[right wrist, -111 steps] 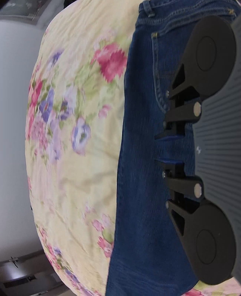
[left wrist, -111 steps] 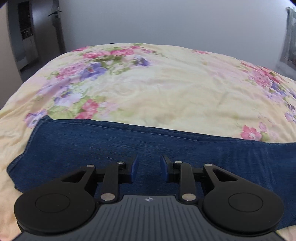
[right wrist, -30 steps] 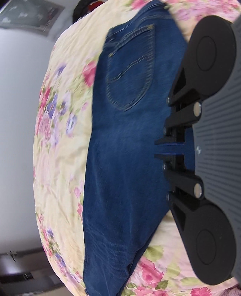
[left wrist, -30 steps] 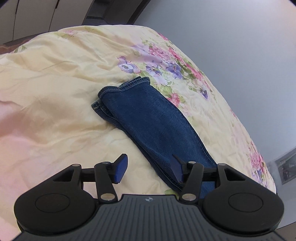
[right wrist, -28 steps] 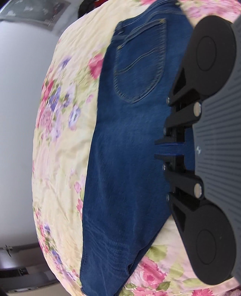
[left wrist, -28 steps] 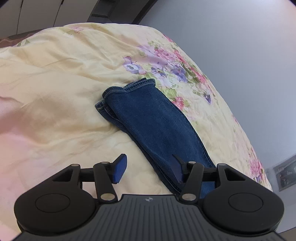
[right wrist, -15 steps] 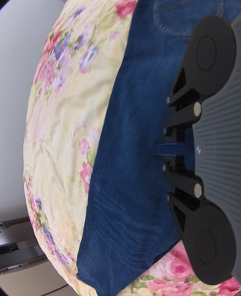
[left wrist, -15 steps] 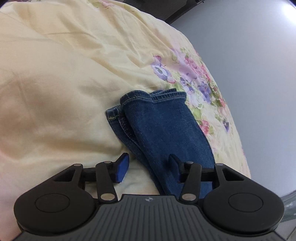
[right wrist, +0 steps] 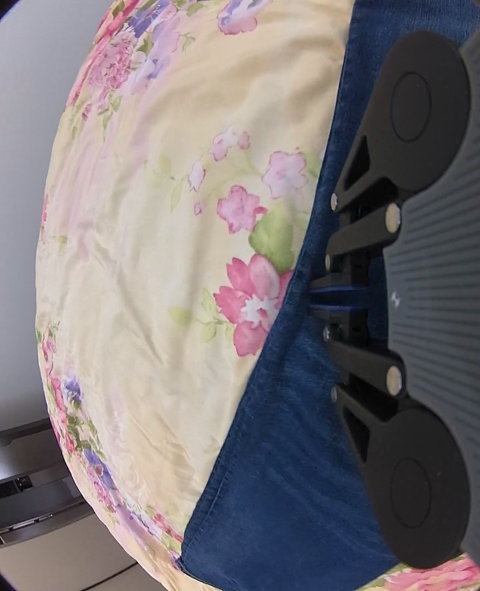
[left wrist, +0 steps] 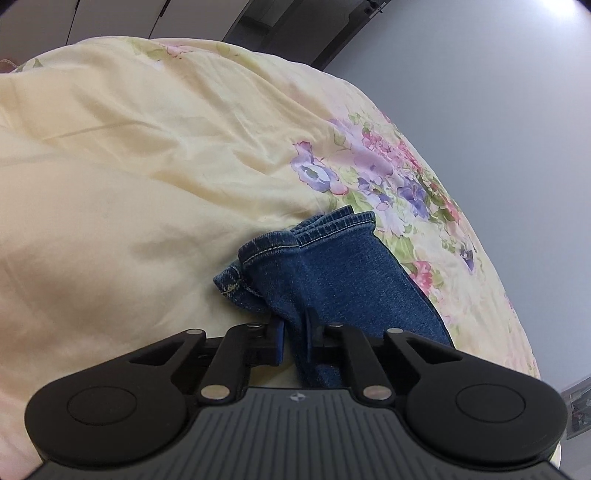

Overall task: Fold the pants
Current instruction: 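Lift the leg ends up with the left gripper, then fold the leg ends over toward the waistband with the left gripper and release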

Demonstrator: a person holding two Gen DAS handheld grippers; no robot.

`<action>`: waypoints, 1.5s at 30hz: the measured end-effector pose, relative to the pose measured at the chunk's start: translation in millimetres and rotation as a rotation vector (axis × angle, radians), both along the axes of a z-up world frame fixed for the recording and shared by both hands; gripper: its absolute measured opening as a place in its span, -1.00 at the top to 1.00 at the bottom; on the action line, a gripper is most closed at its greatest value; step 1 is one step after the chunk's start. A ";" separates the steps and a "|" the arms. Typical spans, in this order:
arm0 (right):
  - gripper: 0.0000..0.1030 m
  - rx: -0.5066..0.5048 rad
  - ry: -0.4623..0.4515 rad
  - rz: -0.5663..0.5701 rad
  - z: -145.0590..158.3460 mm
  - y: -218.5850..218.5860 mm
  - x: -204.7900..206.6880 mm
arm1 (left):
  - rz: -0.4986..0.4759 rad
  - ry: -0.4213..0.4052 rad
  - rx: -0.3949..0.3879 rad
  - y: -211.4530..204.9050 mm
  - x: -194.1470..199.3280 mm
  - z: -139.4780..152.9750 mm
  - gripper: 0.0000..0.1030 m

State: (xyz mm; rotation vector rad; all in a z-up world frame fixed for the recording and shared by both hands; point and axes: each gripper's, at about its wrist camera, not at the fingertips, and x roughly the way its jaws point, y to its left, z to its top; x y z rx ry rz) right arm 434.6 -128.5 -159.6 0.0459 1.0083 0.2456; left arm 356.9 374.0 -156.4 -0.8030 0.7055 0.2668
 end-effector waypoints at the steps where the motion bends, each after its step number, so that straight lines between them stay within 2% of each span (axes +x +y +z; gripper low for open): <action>1: 1.00 0.004 0.011 -0.014 -3.8 1.2 5.4 | -0.002 0.004 0.004 -0.6 0.2 -0.4 0.78; 3: 1.00 0.017 0.029 -0.047 -6.7 0.9 9.9 | -0.001 0.013 0.015 -2.8 2.3 -0.1 0.78; 7: 0.99 -0.002 0.049 -0.037 3.5 3.7 -4.2 | -0.008 0.040 0.038 -5.4 5.8 4.2 0.78; 11: 0.99 -0.004 0.082 0.001 14.0 7.4 -44.3 | 0.004 0.059 0.019 -4.1 7.7 4.0 0.78; 16: 0.99 0.070 0.156 -0.009 20.9 3.8 -98.8 | 0.007 0.077 0.051 -8.8 10.3 8.8 0.79; 18: 0.99 0.105 0.220 -0.012 15.6 3.0 -114.4 | 0.013 0.085 0.046 -9.1 10.8 10.5 0.79; 20: 1.00 0.098 0.221 -0.011 7.9 3.6 -123.2 | 0.018 0.092 0.043 -10.2 10.7 13.7 0.82; 24: 1.00 0.111 0.263 -0.052 -5.0 0.4 -114.5 | 0.011 0.065 0.067 -17.8 7.7 39.5 0.90; 27: 1.00 0.118 0.260 -0.045 7.1 -1.4 -115.3 | -0.025 0.011 0.103 -33.0 4.1 75.5 0.90; 30: 0.96 0.103 0.217 -0.033 25.0 -10.4 -127.5 | -0.079 -0.053 0.196 -65.8 -0.7 119.1 0.91; 34: 0.95 0.138 0.190 -0.087 47.8 -45.1 -147.0 | -0.180 -0.128 0.302 -128.5 -6.8 172.8 0.91; 38: 0.94 0.151 0.157 -0.132 69.5 -90.3 -173.3 | -0.318 -0.185 0.511 -221.5 -13.1 213.5 0.91; 42: 0.94 0.149 0.122 -0.186 85.4 -139.7 -200.5 | -0.442 -0.211 0.707 -321.8 -22.3 225.3 0.91; 45: 0.94 0.160 0.108 -0.245 90.7 -179.9 -219.9 | -0.563 -0.216 0.896 -405.4 -33.7 210.7 0.91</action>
